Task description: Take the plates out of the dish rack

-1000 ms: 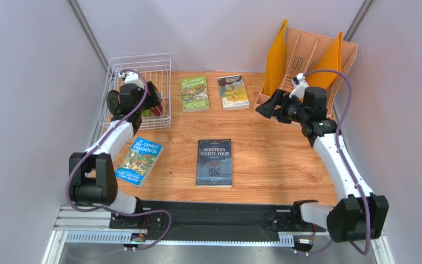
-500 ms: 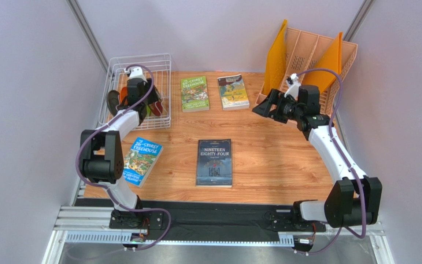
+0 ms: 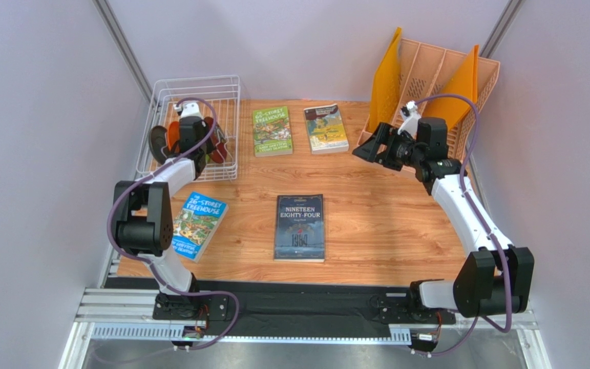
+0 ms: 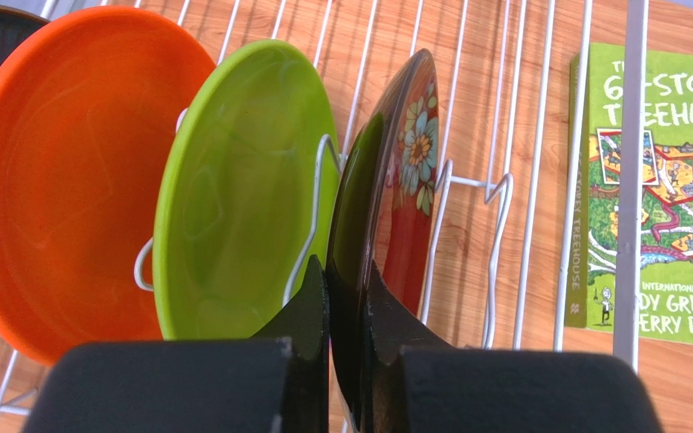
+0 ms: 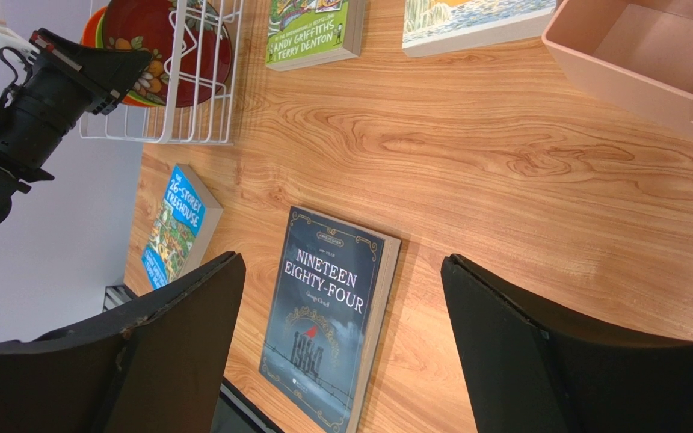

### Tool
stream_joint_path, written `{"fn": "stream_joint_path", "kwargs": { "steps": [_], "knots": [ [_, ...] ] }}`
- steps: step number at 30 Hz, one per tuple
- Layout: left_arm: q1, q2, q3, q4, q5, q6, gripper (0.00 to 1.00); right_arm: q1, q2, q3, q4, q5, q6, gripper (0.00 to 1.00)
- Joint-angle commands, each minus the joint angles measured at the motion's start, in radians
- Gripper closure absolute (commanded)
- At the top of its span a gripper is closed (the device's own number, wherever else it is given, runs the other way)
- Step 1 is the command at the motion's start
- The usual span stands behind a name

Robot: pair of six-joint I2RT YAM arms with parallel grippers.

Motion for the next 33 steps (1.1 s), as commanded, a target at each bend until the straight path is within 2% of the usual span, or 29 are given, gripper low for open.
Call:
{"fn": "stream_joint_path", "kwargs": {
  "steps": [1,9,15,19,23,29,33],
  "knots": [
    [-0.007,-0.028,0.008,0.004,0.080,-0.028,1.00,0.000,-0.012,0.028,0.030,0.005,0.011,0.13],
    [-0.025,-0.106,0.077,-0.043,0.045,0.093,1.00,0.005,-0.021,0.025,0.001,0.025,-0.005,0.12],
    [-0.103,-0.096,0.171,-0.105,-0.110,0.262,1.00,0.006,-0.022,0.014,-0.007,0.041,-0.009,0.11],
    [-0.142,-0.099,0.170,-0.085,-0.201,0.300,1.00,0.006,-0.021,0.017,-0.020,0.042,-0.017,0.11],
    [-0.168,-0.134,0.151,-0.086,-0.299,0.309,1.00,0.008,-0.031,0.019,-0.026,0.047,-0.025,0.11],
    [-0.169,-0.255,0.174,-0.152,-0.302,0.286,1.00,0.017,-0.044,0.019,-0.033,0.050,-0.025,0.11],
    [-0.169,-0.326,0.203,-0.270,-0.290,0.247,1.00,0.025,-0.064,0.008,-0.030,0.050,-0.023,0.10]
  ]
}}
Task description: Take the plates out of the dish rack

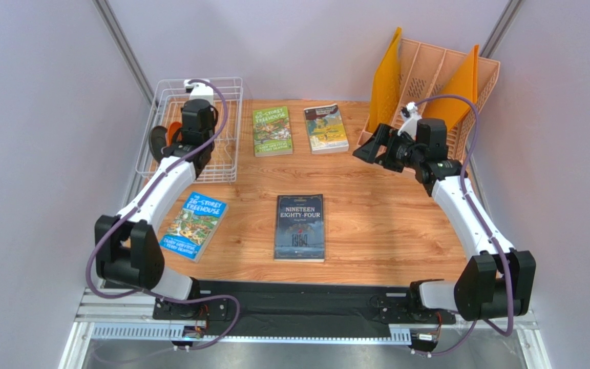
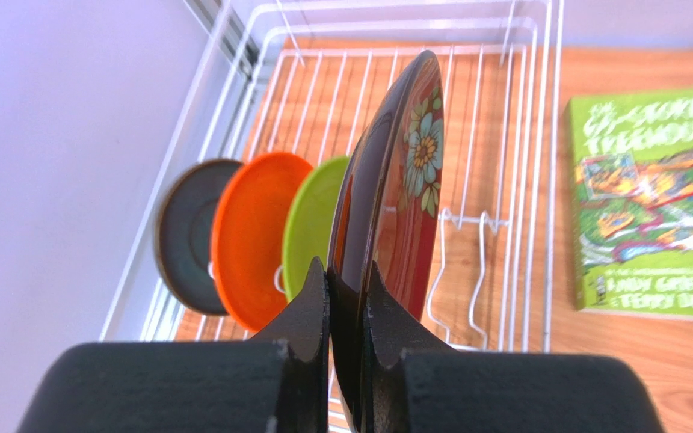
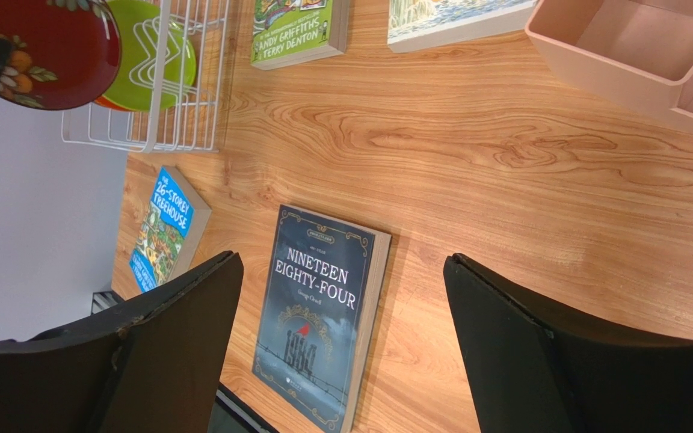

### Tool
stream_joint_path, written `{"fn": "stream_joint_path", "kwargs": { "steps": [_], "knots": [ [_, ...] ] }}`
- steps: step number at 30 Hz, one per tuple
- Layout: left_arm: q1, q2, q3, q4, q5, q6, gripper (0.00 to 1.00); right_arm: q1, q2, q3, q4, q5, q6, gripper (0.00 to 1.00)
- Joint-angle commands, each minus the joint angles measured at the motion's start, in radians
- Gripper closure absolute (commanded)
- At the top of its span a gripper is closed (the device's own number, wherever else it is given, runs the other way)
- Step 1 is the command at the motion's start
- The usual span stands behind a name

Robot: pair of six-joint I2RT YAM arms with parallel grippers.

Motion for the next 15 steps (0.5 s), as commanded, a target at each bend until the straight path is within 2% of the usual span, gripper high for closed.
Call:
{"fn": "stream_joint_path", "kwargs": {
  "steps": [1,4,6,7,9,10,13,15],
  "knots": [
    [-0.007,-0.122,0.079,-0.058,0.014,-0.050,1.00,0.015,-0.054,0.004,0.005,0.003,-0.011,0.10],
    [-0.010,-0.193,0.095,-0.174,0.181,-0.104,1.00,0.026,-0.068,-0.006,0.002,-0.011,-0.019,0.10],
    [-0.010,-0.269,0.038,-0.176,0.330,-0.200,1.00,0.035,-0.080,-0.016,0.002,-0.012,-0.025,0.10],
    [-0.010,-0.294,0.012,-0.164,0.455,-0.237,1.00,0.043,-0.091,-0.024,0.003,-0.012,-0.023,0.10],
    [-0.010,-0.340,-0.060,-0.112,0.575,-0.350,1.00,0.052,-0.103,-0.041,0.009,-0.014,-0.019,0.10],
    [-0.010,-0.349,-0.085,-0.090,0.681,-0.383,1.00,0.057,-0.111,-0.050,0.015,-0.017,-0.016,0.10],
    [-0.016,-0.363,-0.198,0.045,0.825,-0.523,1.00,0.067,-0.146,-0.085,0.042,-0.038,-0.005,0.11],
    [-0.025,-0.354,-0.259,0.129,0.864,-0.593,1.00,0.078,-0.164,-0.110,0.066,-0.049,0.003,0.11]
  ]
}}
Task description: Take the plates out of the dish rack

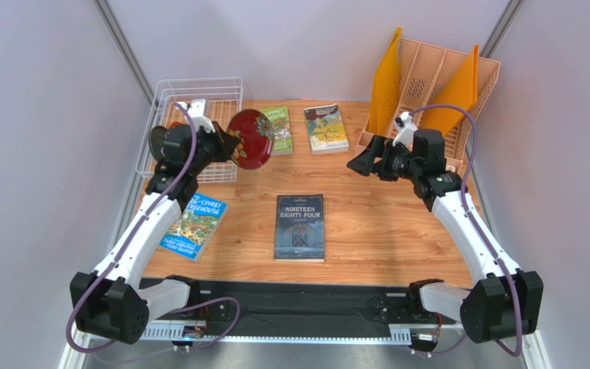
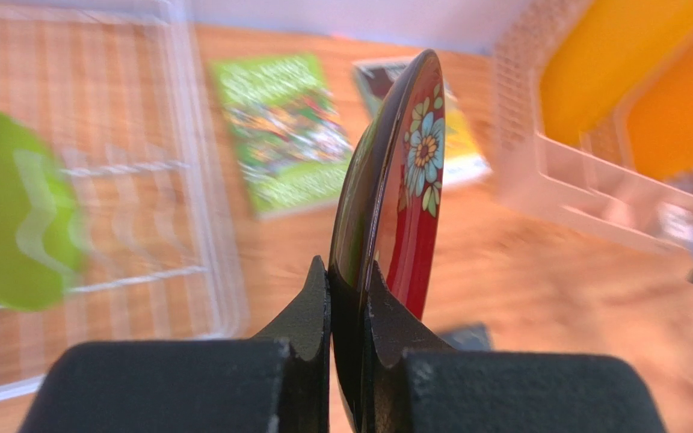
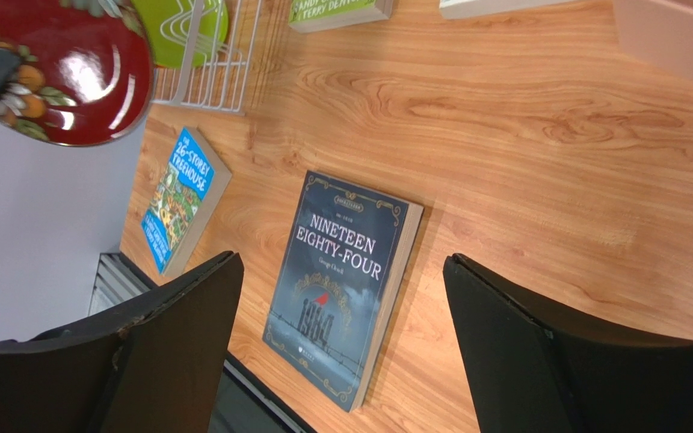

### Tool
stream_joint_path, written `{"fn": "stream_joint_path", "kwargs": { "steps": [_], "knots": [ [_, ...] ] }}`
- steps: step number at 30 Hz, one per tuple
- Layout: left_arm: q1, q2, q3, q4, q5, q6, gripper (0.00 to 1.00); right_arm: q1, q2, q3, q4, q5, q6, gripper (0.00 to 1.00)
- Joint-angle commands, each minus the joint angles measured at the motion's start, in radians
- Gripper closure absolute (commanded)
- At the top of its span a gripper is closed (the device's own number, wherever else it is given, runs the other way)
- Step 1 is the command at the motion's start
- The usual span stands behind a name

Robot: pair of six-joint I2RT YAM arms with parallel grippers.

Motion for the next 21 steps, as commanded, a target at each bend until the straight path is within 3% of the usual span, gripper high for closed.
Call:
{"fn": "stream_joint_path", "kwargs": {
  "steps": [1,4,10,16,21],
  "knots": [
    [-0.032,0.012,-0.113,0.230,0.265,-0.251,1.00,0.035,-0.059,-0.041,0.068,-0.037,0.014,0.11],
    [-0.052,0.038,-0.182,0.341,0.290,-0.321,1.00,0.078,-0.062,-0.053,0.085,-0.035,0.015,0.12],
    [-0.063,0.075,-0.211,0.398,0.305,-0.376,1.00,0.176,-0.002,-0.096,0.227,-0.064,0.093,0.16],
    [-0.064,0.065,-0.227,0.418,0.319,-0.391,1.00,0.276,0.149,-0.067,0.348,-0.072,0.115,0.18],
    [-0.064,0.049,-0.247,0.427,0.319,-0.397,1.00,0.286,0.274,-0.005,0.549,-0.184,0.141,0.22]
  ]
}}
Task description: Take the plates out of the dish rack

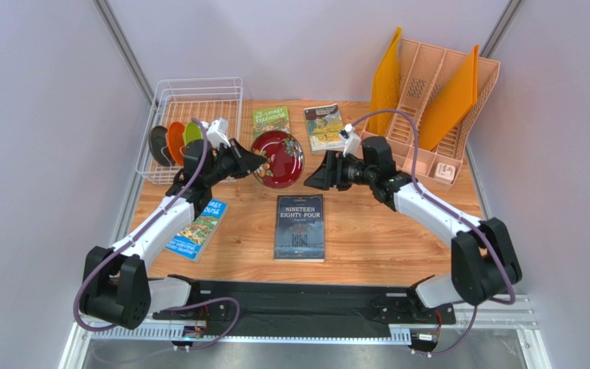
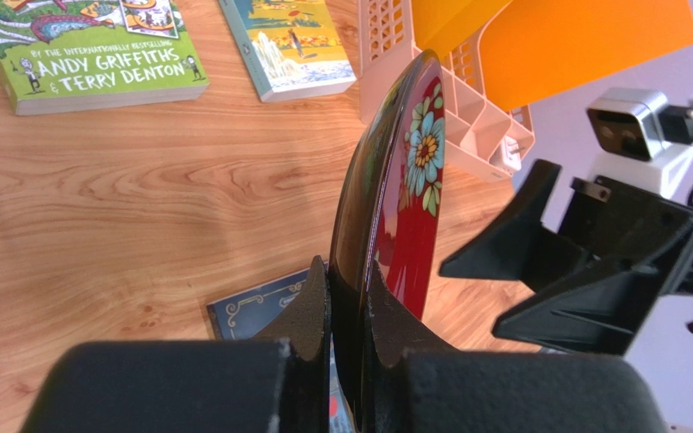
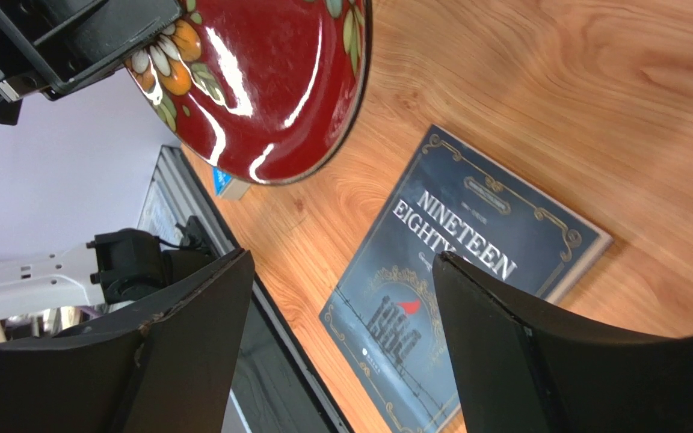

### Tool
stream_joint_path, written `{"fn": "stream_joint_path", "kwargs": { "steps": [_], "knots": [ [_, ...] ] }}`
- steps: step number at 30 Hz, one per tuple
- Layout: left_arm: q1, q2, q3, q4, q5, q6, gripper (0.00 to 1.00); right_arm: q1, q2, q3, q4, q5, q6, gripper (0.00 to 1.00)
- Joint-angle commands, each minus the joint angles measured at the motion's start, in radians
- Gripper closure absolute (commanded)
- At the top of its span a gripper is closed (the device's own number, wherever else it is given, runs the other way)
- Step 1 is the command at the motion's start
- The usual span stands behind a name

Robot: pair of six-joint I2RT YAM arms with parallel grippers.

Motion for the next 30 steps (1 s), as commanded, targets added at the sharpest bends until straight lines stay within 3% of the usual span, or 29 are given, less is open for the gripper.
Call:
{"fn": "stream_joint_path", "kwargs": {
  "steps": [1,5,9,11,13,14,16,20,24,25,28,30],
  "knots": [
    [-0.004,-0.052,-0.008,0.117,0.033,-0.038,1.00,0.005,0.103,0.091,0.234,-0.104,0.048,0.23],
    [-0.004,-0.066,-0.024,0.133,0.049,-0.057,1.00,0.005,0.193,0.130,0.375,-0.149,0.090,0.24],
    [-0.004,-0.078,-0.050,0.154,0.055,-0.065,1.00,0.008,0.305,0.157,0.562,-0.242,0.249,0.29],
    [-0.005,-0.077,-0.058,0.168,0.061,-0.075,1.00,0.013,0.360,0.145,0.724,-0.279,0.319,0.42],
    [-0.005,-0.080,-0.066,0.171,0.059,-0.077,1.00,0.014,0.394,0.150,0.819,-0.302,0.401,0.44],
    [-0.005,-0.081,-0.069,0.177,0.058,-0.077,1.00,0.016,0.407,0.147,0.844,-0.316,0.416,0.53],
    [-0.005,-0.075,-0.074,0.191,0.061,-0.078,1.00,0.019,0.422,0.134,0.884,-0.322,0.442,0.58],
    [-0.005,-0.060,-0.070,0.199,0.073,-0.075,1.00,0.019,0.389,0.117,0.810,-0.328,0.380,0.97],
    [-0.005,-0.049,-0.063,0.184,0.063,-0.054,0.98,0.021,0.307,0.113,0.552,-0.259,0.202,1.00],
    [-0.005,-0.051,-0.061,0.170,0.055,-0.043,0.61,0.021,0.257,0.114,0.392,-0.220,0.158,1.00],
    [-0.005,-0.063,-0.052,0.105,0.015,0.021,0.31,0.019,0.151,0.142,0.088,-0.005,-0.004,1.00],
    [-0.005,-0.087,-0.049,0.049,-0.035,0.072,0.13,0.001,0.094,0.111,0.033,0.112,-0.039,1.00]
  ]
}}
